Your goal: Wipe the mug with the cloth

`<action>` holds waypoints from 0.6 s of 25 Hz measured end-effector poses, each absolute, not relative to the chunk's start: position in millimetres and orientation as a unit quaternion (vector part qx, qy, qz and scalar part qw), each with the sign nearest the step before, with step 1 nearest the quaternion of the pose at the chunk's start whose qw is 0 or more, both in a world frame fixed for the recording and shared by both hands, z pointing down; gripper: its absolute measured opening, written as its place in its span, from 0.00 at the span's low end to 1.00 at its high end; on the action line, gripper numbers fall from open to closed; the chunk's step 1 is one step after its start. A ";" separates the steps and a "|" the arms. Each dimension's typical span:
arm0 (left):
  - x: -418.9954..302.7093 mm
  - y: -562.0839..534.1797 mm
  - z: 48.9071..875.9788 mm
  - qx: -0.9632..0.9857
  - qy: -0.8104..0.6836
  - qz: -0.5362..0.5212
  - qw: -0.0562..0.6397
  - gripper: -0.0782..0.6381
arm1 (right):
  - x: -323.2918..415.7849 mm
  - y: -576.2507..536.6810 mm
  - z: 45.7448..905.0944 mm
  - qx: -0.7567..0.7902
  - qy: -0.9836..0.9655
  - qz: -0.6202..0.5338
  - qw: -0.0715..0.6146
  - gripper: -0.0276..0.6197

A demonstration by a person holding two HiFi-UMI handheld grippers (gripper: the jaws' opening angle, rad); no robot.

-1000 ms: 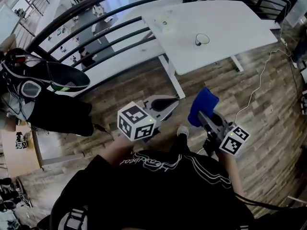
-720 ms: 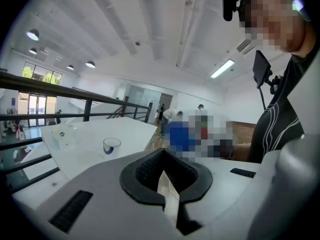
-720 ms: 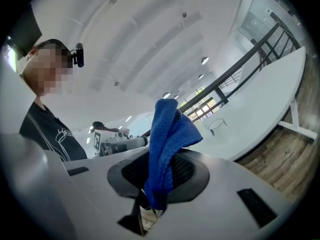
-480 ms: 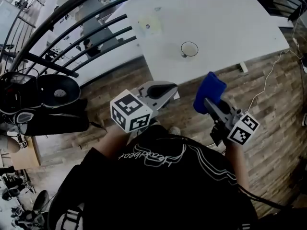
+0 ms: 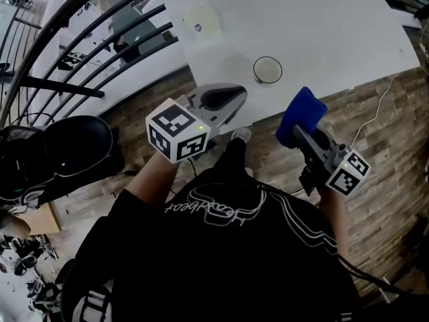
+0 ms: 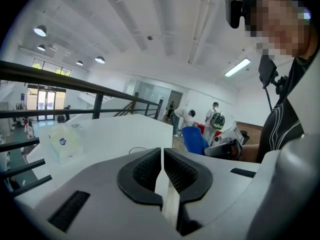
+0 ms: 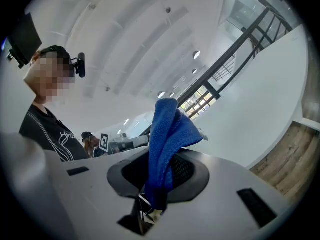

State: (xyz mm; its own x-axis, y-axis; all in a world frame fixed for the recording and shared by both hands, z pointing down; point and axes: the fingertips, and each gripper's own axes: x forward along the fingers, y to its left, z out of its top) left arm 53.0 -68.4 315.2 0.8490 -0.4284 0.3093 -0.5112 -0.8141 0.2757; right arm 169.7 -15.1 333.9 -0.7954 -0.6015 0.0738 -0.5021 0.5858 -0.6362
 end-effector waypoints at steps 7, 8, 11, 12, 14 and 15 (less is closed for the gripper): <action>39.7 -148.7 365.0 0.934 -0.250 0.145 0.209 0.20 | 172.6 -81.9 363.9 -0.309 0.885 -0.346 0.044 0.14; 39.9 -157.5 374.0 0.934 -0.247 0.153 0.208 0.22 | 173.3 -88.7 369.3 -0.310 0.883 -0.350 0.042 0.14; 41.5 -185.2 397.3 0.932 -0.243 0.188 0.193 0.24 | 175.6 -106.6 379.5 -0.312 0.877 -0.363 0.038 0.14; 42.2 -195.3 403.7 0.931 -0.241 0.202 0.184 0.25 | 176.5 -113.2 382.2 -0.310 0.876 -0.368 0.037 0.14; 46.0 -212.9 415.3 0.931 -0.234 0.227 0.166 0.25 | 180.1 -126.8 389.0 -0.304 0.875 -0.375 0.031 0.14; 49.4 -219.2 420.4 0.931 -0.227 0.237 0.160 0.25 | 182.7 -133.3 392.1 -0.301 0.876 -0.377 0.026 0.14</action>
State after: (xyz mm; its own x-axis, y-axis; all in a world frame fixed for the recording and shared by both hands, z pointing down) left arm 49.4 -219.2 420.4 0.7844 -0.3470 0.5141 -0.4985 -0.8459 0.1897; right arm 182.7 -133.3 392.1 -0.8178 -0.5460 0.1819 -0.5075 0.5353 -0.6752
